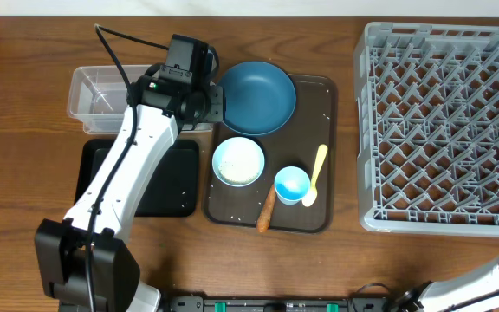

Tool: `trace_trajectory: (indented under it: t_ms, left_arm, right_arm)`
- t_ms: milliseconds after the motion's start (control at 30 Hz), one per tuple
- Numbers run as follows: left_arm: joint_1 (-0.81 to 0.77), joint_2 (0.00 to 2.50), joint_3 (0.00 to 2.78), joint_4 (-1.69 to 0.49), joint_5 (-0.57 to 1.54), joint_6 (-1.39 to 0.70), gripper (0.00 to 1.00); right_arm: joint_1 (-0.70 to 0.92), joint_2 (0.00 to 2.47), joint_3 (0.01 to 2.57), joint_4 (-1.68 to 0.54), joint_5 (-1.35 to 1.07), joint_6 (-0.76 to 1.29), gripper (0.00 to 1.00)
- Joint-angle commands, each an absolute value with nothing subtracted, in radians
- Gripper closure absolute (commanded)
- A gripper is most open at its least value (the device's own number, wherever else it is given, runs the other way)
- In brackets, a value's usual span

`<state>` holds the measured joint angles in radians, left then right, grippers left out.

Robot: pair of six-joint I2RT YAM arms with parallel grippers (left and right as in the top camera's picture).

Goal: Sort waste into correct bins and load items into the dishwasher rack

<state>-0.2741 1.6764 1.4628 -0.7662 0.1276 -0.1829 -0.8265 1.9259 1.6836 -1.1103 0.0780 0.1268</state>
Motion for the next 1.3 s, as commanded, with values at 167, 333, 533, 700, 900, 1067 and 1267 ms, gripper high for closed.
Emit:
trace_trajectory:
  t_ms: [167,333,533,700,900,1067,1267]
  left_arm:
    - [-0.273,1.671,1.467,-0.77,0.118,-0.176,0.66]
    - [-0.273,1.671,1.467,-0.785,0.119,-0.177,0.57]
    - [-0.303,1.672,1.466,-0.801,0.155,-0.176,0.57]
    - [-0.375,1.673,1.447,-0.803,0.176,-0.176,0.55]
    - [-0.488,1.686,1.39,-0.808,0.176,-0.176,0.52]
    - [-0.572,1.701,1.339,-0.809,0.176,-0.178,0.52]
    - [-0.647,1.719,1.321,-0.811,0.176,-0.183,0.52]
  right_arm:
    - [-0.822,1.934,1.703,-1.114,-0.11,0.131,0.14]
    - [-0.802,1.9,1.703,-1.118,-0.113,0.134,0.15]
    - [-0.727,1.793,1.703,-1.107,-0.141,0.128,0.15]
    - [-0.615,1.748,1.703,-1.11,-0.228,0.075,0.14]
    - [-0.445,1.753,1.7,-1.104,-0.259,0.024,0.12]
    - [-0.305,1.753,1.7,-1.096,-0.259,0.024,0.11]
    - [-0.216,1.753,1.7,-1.089,-0.249,0.02,0.09]
